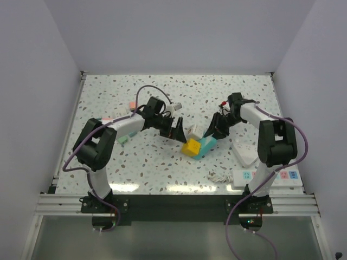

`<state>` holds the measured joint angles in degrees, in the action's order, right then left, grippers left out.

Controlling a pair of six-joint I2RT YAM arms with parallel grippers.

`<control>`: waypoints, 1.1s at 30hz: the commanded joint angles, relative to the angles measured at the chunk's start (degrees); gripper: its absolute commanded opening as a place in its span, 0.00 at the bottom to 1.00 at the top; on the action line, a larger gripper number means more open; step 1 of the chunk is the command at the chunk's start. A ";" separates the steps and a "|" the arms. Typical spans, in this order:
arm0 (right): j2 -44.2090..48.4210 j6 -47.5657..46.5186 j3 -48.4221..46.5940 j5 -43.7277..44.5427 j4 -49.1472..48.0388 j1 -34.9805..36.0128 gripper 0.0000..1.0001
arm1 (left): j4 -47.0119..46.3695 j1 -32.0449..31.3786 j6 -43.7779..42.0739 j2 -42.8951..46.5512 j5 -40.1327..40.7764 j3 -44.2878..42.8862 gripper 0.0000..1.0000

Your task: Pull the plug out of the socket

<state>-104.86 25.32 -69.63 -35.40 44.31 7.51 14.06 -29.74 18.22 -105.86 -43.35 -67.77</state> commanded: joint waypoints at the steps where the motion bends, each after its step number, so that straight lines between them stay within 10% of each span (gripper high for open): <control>1: 2.82 -1.94 0.28 0.24 -1.69 -0.13 0.00 | -5.79 -2.16 2.25 -0.48 0.64 2.90 1.00; 19: 2.29 -1.77 0.72 1.38 -2.13 -0.04 0.00 | -40.77 -6.12 29.41 2.85 5.64 17.23 1.00; 33: 0.88 -0.80 -0.16 0.60 -2.39 -0.04 0.00 | -29.72 -9.81 25.47 -1.71 8.81 9.85 1.00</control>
<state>-103.74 23.81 -68.93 -33.95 43.68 7.09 -18.96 -37.91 47.07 -106.08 -35.24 -53.76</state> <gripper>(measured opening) 0.366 0.997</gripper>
